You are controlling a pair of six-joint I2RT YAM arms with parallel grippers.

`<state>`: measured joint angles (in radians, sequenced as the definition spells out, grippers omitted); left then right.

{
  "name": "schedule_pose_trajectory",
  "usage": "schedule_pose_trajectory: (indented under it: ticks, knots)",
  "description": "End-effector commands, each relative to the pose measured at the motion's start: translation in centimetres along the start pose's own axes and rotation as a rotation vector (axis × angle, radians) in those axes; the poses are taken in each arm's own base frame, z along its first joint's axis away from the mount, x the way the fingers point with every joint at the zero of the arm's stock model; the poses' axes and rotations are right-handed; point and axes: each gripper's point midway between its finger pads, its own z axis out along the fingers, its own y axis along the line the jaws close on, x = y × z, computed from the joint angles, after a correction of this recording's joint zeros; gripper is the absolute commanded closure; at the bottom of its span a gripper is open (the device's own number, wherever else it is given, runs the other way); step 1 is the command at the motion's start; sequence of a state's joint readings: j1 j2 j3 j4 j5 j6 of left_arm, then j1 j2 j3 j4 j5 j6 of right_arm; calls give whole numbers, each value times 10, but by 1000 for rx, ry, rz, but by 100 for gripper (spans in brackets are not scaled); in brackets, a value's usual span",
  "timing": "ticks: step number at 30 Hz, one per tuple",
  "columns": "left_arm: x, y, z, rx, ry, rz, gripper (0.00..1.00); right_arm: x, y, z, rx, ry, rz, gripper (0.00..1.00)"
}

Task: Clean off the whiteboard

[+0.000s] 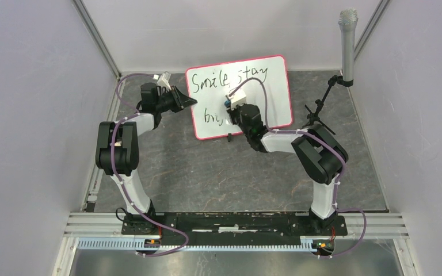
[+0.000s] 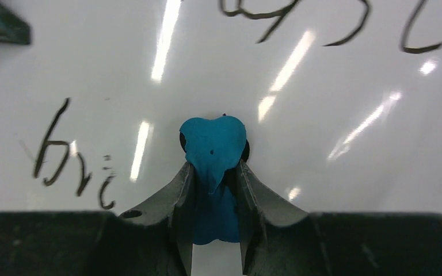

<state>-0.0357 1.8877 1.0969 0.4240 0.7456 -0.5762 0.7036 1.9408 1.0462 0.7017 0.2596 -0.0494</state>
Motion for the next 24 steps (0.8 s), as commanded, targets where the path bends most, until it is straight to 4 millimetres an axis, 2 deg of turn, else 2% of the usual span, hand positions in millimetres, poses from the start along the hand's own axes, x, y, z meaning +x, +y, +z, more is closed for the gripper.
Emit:
schedule_pose_trajectory:
  ticks: [1, 4, 8, 11, 14, 17, 19, 22, 24]
  knots:
    - [-2, 4, 0, -57, 6, 44, 98, 43, -85, -12, 238, 154, -32, 100]
    - [-1, 7, 0, -69, 11, 44, 98, 49, -94, -12, 251, 172, -24, 100]
    - [-1, 8, 0, -75, 12, 47, 98, 50, -75, -7, 173, 174, -46, 100]
    - [-1, 8, -1, -83, 12, 58, 98, 46, -47, -4, 119, 165, -77, 100]
    - [-2, 5, -2, -81, 7, 72, 98, 36, -6, -1, 26, 137, -117, 100]
    - [-3, -4, -2, -72, -2, 104, 98, 27, 29, 2, -48, 110, -142, 100]
    - [-5, -10, -3, -73, -11, 124, 98, 23, 44, 3, -97, 96, -134, 100]
    - [-9, -16, -6, -78, -29, 149, 98, 20, 49, 3, -109, 83, -113, 100]
    - [-10, -17, -8, -83, -37, 155, 98, 20, 40, 3, -65, 88, -107, 100]
